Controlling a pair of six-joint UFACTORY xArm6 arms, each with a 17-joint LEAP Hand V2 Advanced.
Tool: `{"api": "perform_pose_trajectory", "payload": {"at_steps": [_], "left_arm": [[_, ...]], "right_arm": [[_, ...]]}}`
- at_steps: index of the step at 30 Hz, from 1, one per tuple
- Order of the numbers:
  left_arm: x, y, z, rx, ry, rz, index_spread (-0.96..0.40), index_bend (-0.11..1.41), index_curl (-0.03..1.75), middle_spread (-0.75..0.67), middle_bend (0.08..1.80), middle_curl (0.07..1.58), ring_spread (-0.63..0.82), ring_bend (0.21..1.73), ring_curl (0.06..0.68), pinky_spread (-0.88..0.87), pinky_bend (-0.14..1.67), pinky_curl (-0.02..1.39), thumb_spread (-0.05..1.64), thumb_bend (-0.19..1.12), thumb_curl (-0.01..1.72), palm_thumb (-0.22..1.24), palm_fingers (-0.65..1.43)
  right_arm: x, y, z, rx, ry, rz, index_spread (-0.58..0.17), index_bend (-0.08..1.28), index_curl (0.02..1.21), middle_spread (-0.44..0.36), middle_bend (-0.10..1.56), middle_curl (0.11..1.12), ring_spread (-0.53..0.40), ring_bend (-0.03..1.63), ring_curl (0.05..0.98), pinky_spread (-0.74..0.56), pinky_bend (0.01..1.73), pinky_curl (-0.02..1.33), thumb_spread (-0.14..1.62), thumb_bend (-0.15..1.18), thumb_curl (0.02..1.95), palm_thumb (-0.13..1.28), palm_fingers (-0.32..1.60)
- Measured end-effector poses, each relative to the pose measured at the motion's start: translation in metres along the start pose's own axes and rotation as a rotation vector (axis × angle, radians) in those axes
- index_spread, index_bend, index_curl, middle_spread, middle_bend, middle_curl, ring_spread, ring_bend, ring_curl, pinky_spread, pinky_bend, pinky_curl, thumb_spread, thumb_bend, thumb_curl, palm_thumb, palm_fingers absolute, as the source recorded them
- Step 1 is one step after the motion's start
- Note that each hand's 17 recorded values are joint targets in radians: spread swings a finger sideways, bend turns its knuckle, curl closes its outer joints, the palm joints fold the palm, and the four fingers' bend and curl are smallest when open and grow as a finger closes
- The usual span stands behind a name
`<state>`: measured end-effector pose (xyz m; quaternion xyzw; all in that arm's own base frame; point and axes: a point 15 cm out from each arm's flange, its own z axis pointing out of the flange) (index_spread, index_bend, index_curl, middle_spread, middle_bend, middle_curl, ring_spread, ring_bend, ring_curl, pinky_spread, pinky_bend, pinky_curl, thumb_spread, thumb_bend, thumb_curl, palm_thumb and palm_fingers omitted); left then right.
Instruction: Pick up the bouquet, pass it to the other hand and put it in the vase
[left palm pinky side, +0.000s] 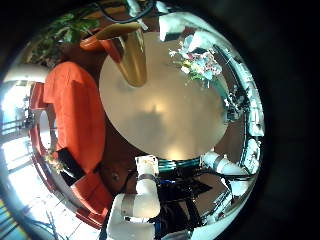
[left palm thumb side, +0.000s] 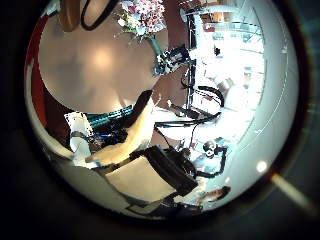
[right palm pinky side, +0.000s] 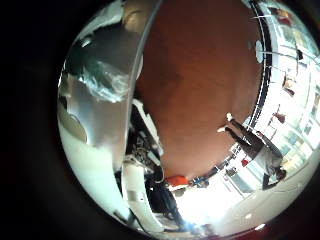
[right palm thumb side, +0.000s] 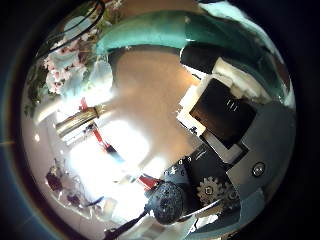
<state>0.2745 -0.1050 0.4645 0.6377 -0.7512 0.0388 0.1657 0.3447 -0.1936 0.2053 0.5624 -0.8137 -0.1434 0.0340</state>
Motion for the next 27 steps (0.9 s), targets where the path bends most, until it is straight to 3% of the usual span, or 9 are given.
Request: {"api": "perform_pose_trajectory", "payload": {"at_steps": [5,19,27], "left_arm": [[0.001,0.001,-0.002,0.004,-0.001,0.002,-0.06,0.18,0.41,0.12,0.22,0.43,0.28,0.61,0.141,0.35,0.23,0.36,1.17,-0.02,0.3,0.29,0.37],[0.011,0.006,-0.01,0.02,0.026,0.011,-0.06,0.18,0.41,0.13,0.22,0.43,0.28,0.61,0.141,0.35,0.22,0.37,1.17,-0.02,0.3,0.29,0.37],[0.017,0.005,-0.009,0.02,0.055,0.018,-0.07,0.18,0.41,0.12,0.22,0.43,0.27,0.61,0.141,0.34,0.22,0.37,1.17,-0.02,0.3,0.3,0.39]], "right_arm": [[-0.007,0.007,-0.043,0.103,-0.037,-0.016,-0.27,1.11,0.85,-0.17,1.28,0.8,-0.228,1.38,0.657,-0.22,1.36,0.63,0.9,0.12,0.75,1.18,1.16],[-0.053,0.066,-0.192,0.377,-0.359,-0.176,-0.222,1.18,0.86,-0.127,1.35,0.79,-0.207,1.42,0.696,-0.17,1.35,0.75,0.84,0.13,0.96,1.17,1.13],[-0.09,0.095,-0.258,0.501,-0.659,-0.26,-0.211,1.19,0.85,-0.117,1.37,0.78,-0.2,1.42,0.702,-0.16,1.32,0.81,0.82,0.13,1.08,1.14,1.12]]}}
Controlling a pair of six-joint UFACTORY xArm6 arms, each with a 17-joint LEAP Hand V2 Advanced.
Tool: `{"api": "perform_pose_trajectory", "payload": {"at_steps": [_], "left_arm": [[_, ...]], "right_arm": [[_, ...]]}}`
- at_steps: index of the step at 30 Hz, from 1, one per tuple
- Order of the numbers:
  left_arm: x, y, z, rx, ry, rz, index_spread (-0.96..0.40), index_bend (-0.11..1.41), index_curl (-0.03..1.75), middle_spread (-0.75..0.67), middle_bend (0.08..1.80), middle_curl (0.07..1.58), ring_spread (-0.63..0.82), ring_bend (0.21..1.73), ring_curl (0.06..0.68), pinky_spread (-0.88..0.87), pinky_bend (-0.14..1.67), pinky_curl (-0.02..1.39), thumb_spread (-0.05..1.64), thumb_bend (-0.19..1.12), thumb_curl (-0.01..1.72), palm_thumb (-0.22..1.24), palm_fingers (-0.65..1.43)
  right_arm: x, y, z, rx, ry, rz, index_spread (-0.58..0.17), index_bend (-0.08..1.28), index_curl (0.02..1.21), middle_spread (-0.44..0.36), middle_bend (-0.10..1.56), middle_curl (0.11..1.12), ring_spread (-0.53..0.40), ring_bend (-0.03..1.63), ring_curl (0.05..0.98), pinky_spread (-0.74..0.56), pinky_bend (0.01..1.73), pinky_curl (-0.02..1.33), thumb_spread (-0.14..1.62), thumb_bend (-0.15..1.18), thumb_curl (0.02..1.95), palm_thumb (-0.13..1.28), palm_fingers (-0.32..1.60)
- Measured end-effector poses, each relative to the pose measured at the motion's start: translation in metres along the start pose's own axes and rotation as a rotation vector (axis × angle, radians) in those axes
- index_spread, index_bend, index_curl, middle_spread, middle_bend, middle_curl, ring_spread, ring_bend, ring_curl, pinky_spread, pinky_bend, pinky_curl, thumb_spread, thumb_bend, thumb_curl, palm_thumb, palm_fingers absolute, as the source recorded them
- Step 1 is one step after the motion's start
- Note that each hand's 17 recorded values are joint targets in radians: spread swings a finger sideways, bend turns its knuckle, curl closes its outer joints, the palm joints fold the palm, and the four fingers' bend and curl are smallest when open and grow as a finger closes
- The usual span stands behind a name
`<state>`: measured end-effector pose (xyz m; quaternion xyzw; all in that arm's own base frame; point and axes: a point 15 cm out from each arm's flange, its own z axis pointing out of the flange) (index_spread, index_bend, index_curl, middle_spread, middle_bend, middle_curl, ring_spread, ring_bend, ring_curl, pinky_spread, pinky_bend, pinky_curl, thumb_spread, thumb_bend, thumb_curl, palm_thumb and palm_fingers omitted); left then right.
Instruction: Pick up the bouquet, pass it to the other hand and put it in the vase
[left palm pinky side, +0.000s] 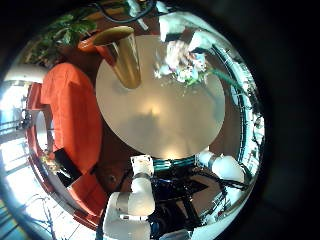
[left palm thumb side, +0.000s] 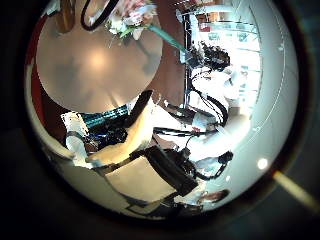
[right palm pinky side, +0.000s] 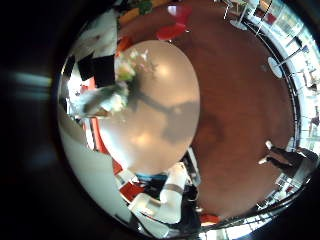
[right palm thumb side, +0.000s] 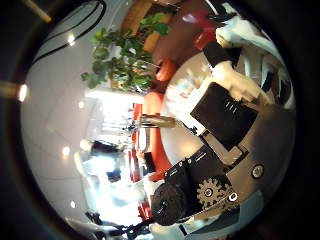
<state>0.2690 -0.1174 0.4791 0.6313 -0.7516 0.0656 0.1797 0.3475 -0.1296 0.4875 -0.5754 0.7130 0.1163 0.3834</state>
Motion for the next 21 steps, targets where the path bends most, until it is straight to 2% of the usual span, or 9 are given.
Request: {"api": "perform_pose_trajectory", "payload": {"at_steps": [2,4,7,10,13,16,19,21], "left_arm": [[0.0,-0.001,-0.001,0.004,0.009,-0.007,-0.07,0.18,0.41,0.12,0.22,0.43,0.26,0.61,0.141,0.34,0.22,0.37,1.17,-0.02,0.3,0.3,0.39],[0.0,-0.001,-0.002,0.007,0.016,-0.007,-0.07,0.18,0.41,0.11,0.22,0.43,0.26,0.61,0.14,0.34,0.22,0.37,1.17,-0.02,0.31,0.3,0.39],[0.0,0.0,-0.002,0.005,0.017,-0.008,-0.08,0.18,0.41,0.11,0.22,0.43,0.25,0.61,0.14,0.34,0.21,0.37,1.17,-0.02,0.3,0.3,0.39],[0.001,0.0,0.0,-0.002,0.017,-0.004,-0.08,0.18,0.41,0.11,0.22,0.43,0.25,0.61,0.14,0.34,0.21,0.37,1.17,-0.02,0.3,0.3,0.39],[0.001,0.0,0.001,-0.006,0.02,0.001,-0.08,0.18,0.41,0.11,0.22,0.43,0.25,0.61,0.14,0.34,0.21,0.38,1.17,-0.02,0.3,0.3,0.39],[0.002,-0.002,0.002,-0.009,0.022,0.003,-0.08,0.18,0.41,0.11,0.22,0.43,0.25,0.61,0.141,0.34,0.21,0.38,1.17,-0.02,0.3,0.3,0.39],[0.003,-0.002,0.005,-0.021,0.02,0.017,-0.08,0.18,0.41,0.11,0.22,0.43,0.25,0.61,0.141,0.34,0.21,0.38,1.17,-0.02,0.3,0.3,0.39],[0.003,-0.003,0.006,-0.023,0.024,0.018,-0.07,0.18,0.41,0.11,0.22,0.43,0.25,0.61,0.141,0.34,0.21,0.38,1.17,-0.02,0.3,0.3,0.39]], "right_arm": [[-0.011,0.002,-0.01,0.022,-0.063,0.003,-0.209,1.19,0.84,-0.115,1.37,0.78,-0.197,1.42,0.702,-0.16,1.31,0.82,0.82,0.13,1.1,1.14,1.12],[-0.011,0.003,-0.012,0.023,-0.071,0.01,-0.208,1.2,0.84,-0.114,1.37,0.77,-0.198,1.42,0.702,-0.16,1.3,0.83,0.82,0.13,1.13,1.13,1.12],[-0.002,0.005,-0.011,0.01,-0.052,0.03,-0.208,1.2,0.84,-0.121,1.34,0.76,-0.202,1.4,0.698,-0.18,1.28,0.83,0.84,0.03,1.11,1.0,1.1],[0.024,0.015,-0.004,-0.051,0.02,0.067,-0.214,1.1,0.8,-0.118,1.27,0.73,-0.202,1.36,0.666,-0.24,1.19,0.79,0.88,-0.05,1.04,0.87,1.06],[0.052,0.029,0.008,-0.157,0.112,0.092,-0.235,0.94,0.76,-0.128,1.17,0.69,-0.221,1.31,0.632,-0.33,1.13,0.75,0.94,-0.04,0.96,0.79,0.87],[0.089,0.047,0.015,-0.277,0.232,0.129,-0.258,0.7,0.72,-0.135,1.11,0.68,-0.234,1.28,0.625,-0.36,1.09,0.74,0.99,-0.03,0.88,0.76,0.52],[0.128,0.063,0.016,-0.389,0.368,0.158,-0.283,0.61,0.66,-0.14,1.05,0.65,-0.227,1.21,0.584,-0.32,1.0,0.7,1.02,-0.02,0.82,0.77,0.32],[0.155,0.064,0.017,-0.442,0.456,0.16,-0.297,0.59,0.63,-0.141,1.02,0.64,-0.225,1.17,0.559,-0.28,0.93,0.67,1.04,-0.02,0.79,0.77,0.27]]}}
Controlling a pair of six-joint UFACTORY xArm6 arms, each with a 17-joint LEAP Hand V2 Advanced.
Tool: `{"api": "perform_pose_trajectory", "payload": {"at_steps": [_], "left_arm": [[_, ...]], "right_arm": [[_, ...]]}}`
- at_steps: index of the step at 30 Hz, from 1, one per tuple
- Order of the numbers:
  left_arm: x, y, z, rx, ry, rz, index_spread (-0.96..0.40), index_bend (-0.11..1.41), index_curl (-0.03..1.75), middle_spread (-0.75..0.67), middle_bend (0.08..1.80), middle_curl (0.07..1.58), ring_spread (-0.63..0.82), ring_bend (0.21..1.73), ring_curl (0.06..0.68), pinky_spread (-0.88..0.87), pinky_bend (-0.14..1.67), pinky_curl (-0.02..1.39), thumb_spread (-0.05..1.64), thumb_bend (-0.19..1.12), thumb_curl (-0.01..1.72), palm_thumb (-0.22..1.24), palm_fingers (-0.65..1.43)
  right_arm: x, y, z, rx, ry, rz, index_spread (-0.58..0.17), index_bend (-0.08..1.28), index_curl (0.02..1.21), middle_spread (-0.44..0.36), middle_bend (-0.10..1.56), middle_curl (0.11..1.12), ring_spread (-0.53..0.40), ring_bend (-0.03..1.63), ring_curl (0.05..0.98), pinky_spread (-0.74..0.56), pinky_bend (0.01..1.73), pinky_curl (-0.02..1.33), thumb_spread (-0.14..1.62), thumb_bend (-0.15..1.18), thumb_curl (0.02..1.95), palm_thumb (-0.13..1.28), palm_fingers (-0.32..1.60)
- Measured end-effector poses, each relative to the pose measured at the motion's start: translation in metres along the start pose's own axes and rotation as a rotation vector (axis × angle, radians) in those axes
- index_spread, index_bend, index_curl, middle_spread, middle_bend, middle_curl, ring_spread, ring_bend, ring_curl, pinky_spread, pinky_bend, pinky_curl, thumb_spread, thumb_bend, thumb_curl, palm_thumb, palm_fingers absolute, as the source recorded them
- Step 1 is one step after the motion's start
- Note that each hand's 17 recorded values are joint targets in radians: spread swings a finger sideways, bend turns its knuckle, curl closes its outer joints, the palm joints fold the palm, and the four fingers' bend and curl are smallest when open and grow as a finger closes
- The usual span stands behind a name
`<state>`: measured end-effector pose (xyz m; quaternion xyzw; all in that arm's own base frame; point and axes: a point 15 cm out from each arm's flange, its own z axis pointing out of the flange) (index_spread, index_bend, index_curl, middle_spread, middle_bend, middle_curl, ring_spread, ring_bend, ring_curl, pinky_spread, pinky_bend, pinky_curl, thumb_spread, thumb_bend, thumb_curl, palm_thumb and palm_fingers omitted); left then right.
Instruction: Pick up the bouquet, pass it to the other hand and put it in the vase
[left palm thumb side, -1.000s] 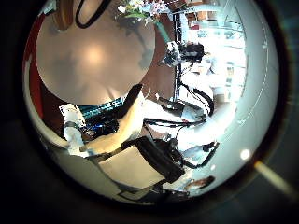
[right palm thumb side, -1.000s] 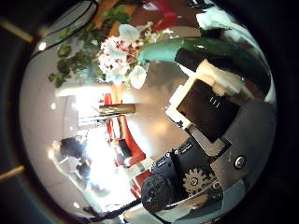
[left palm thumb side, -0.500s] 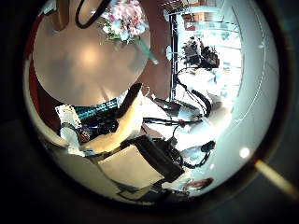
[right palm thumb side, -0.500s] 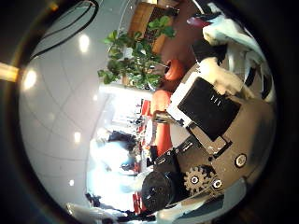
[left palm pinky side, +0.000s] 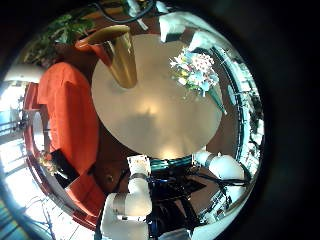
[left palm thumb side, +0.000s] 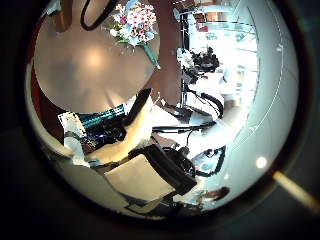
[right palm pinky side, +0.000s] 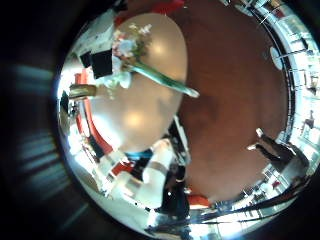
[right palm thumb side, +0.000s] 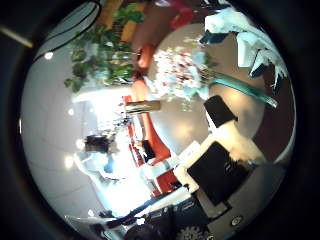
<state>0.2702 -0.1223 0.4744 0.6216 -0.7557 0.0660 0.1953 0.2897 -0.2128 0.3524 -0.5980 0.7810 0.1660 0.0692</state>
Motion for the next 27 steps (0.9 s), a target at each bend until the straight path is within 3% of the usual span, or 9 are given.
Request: {"api": "perform_pose_trajectory", "payload": {"at_steps": [6,15,20,27], "left_arm": [[0.001,-0.005,0.006,-0.021,-0.004,0.006,-0.07,0.18,0.42,0.11,0.21,0.43,0.25,0.61,0.141,0.34,0.21,0.38,1.17,-0.02,0.3,0.3,0.39],[-0.001,-0.009,0.008,-0.028,-0.005,-0.003,-0.07,0.18,0.42,0.11,0.21,0.43,0.26,0.61,0.142,0.34,0.21,0.38,1.17,-0.02,0.3,0.3,0.39],[-0.001,-0.011,0.008,-0.029,-0.005,-0.006,-0.07,0.18,0.42,0.11,0.21,0.44,0.26,0.6,0.14,0.34,0.21,0.39,1.17,-0.02,0.3,0.3,0.39],[0.001,-0.013,0.006,-0.025,-0.007,-0.009,-0.07,0.18,0.42,0.11,0.21,0.44,0.27,0.61,0.14,0.34,0.21,0.39,1.17,-0.02,0.3,0.3,0.39]], "right_arm": [[0.022,-0.021,0.056,-0.091,0.029,0.008,-0.303,0.58,0.59,-0.141,0.95,0.61,-0.207,1.11,0.519,-0.15,0.77,0.6,1.06,-0.02,0.7,0.77,0.2],[0.014,-0.05,0.118,-0.077,0.094,-0.012,-0.306,0.57,0.56,-0.12,0.84,0.57,-0.165,0.99,0.471,-0.01,0.64,0.52,1.05,-0.03,0.59,0.74,0.17],[0.01,-0.067,0.147,-0.057,0.127,-0.008,-0.301,0.54,0.53,-0.104,0.79,0.55,-0.156,0.95,0.452,0.03,0.61,0.49,1.04,-0.03,0.55,0.73,0.19],[0.009,-0.071,0.178,-0.117,0.142,0.008,-0.299,0.49,0.51,-0.103,0.74,0.53,-0.16,0.93,0.441,0.05,0.57,0.45,1.04,-0.03,0.52,0.72,0.24]]}}
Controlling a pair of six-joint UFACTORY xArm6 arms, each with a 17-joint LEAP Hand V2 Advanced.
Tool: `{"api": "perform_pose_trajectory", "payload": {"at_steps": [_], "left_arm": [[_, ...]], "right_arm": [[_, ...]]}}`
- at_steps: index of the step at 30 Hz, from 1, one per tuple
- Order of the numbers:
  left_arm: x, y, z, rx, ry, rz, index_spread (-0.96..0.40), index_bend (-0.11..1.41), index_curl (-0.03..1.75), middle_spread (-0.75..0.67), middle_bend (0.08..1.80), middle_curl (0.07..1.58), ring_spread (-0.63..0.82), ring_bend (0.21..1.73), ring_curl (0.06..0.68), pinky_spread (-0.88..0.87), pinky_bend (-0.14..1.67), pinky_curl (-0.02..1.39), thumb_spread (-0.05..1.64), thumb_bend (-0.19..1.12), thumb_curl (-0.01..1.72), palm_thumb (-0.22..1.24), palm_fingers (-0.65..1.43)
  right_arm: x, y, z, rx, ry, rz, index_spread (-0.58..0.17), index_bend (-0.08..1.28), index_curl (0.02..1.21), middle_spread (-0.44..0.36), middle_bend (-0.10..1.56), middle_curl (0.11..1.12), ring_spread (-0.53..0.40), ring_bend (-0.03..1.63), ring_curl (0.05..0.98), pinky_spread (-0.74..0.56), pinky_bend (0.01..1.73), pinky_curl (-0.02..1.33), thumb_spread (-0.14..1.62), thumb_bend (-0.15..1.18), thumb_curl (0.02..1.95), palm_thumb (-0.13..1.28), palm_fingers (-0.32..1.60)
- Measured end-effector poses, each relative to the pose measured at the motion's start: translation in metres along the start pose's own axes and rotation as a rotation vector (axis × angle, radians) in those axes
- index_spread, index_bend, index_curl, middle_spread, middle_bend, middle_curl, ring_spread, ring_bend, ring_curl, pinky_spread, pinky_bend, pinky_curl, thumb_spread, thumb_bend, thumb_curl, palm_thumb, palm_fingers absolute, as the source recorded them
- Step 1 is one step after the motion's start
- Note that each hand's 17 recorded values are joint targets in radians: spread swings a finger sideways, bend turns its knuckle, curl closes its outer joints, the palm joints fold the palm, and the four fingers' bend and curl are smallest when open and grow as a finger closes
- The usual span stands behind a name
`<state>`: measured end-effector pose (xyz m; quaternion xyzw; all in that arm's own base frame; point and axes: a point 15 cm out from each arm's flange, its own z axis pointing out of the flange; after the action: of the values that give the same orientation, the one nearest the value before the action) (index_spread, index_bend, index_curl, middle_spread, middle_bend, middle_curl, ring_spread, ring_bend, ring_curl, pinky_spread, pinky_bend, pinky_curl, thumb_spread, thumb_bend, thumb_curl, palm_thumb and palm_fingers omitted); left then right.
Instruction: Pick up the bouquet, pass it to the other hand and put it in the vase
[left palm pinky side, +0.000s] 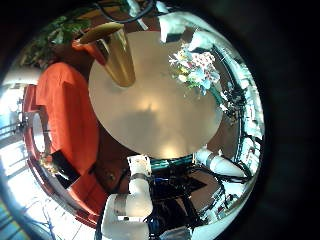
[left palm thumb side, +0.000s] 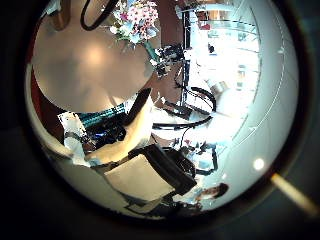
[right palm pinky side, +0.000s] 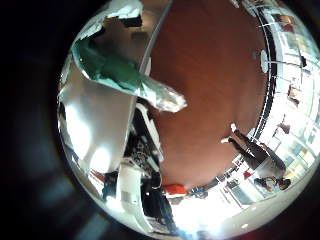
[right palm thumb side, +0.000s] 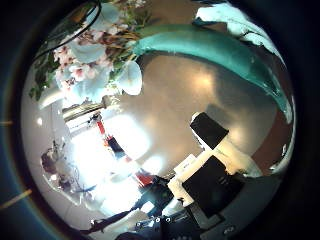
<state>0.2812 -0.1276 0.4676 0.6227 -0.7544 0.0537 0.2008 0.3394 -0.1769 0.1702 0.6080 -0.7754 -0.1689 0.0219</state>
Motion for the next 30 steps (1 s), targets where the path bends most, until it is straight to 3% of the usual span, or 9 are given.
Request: {"api": "perform_pose_trajectory", "payload": {"at_steps": [12,17,21,22,24,30], "left_arm": [[0.002,-0.002,-0.003,0.005,0.003,-0.002,-0.07,0.18,0.42,0.13,0.21,0.44,0.27,0.61,0.139,0.34,0.21,0.39,1.17,-0.02,0.3,0.3,0.39],[0.001,-0.002,-0.002,0.005,0.004,-0.004,-0.06,0.18,0.42,0.13,0.2,0.44,0.27,0.61,0.138,0.34,0.21,0.39,1.17,-0.02,0.3,0.3,0.39],[0.001,-0.002,-0.003,0.005,0.006,-0.007,-0.06,0.18,0.42,0.13,0.2,0.44,0.27,0.61,0.138,0.34,0.21,0.39,1.17,-0.02,0.3,0.3,0.39],[0.001,-0.002,-0.003,0.006,0.006,-0.007,-0.06,0.18,0.42,0.13,0.2,0.44,0.27,0.61,0.138,0.34,0.21,0.39,1.17,-0.02,0.3,0.3,0.39],[0.001,-0.002,-0.003,0.006,0.006,-0.008,-0.06,0.18,0.42,0.13,0.2,0.44,0.27,0.61,0.138,0.34,0.2,0.39,1.17,-0.02,0.3,0.3,0.39],[0.001,0.001,-0.005,0.011,0.005,-0.007,-0.06,0.18,0.42,0.13,0.2,0.44,0.27,0.61,0.138,0.34,0.2,0.39,1.17,-0.02,0.3,0.3,0.39]], "right_arm": [[0.006,-0.013,0.017,-0.011,0.033,0.025,-0.273,0.42,0.48,-0.119,0.7,0.52,-0.211,0.97,0.448,-0.02,0.58,0.41,1.03,-0.02,0.48,0.73,0.4],[0.002,-0.016,0.019,-0.017,0.035,0.024,-0.308,0.43,0.49,-0.15,0.74,0.55,-0.258,1.04,0.463,-0.17,0.7,0.41,1.02,-0.02,0.48,0.76,0.71],[0.004,-0.017,0.019,-0.027,0.071,0.021,-0.356,0.53,0.54,-0.184,0.8,0.59,-0.274,1.08,0.483,-0.33,0.81,0.44,1.01,-0.01,0.49,0.81,1.04],[0.005,-0.017,0.017,-0.028,0.084,0.02,-0.363,0.6,0.58,-0.183,0.86,0.61,-0.27,1.07,0.49,-0.35,0.83,0.47,1.0,-0.01,0.49,0.82,1.18],[0.004,-0.019,0.012,-0.03,0.102,0.012,-0.363,0.71,0.64,-0.188,0.91,0.64,-0.262,1.09,0.513,-0.36,0.89,0.5,0.99,-0.01,0.5,0.86,1.26],[-0.003,-0.014,-0.009,-0.06,0.094,0.007,-0.333,0.96,0.77,-0.184,1.12,0.74,-0.247,1.24,0.59,-0.32,1.13,0.62,0.95,0.07,0.6,1.06,1.25]]}}
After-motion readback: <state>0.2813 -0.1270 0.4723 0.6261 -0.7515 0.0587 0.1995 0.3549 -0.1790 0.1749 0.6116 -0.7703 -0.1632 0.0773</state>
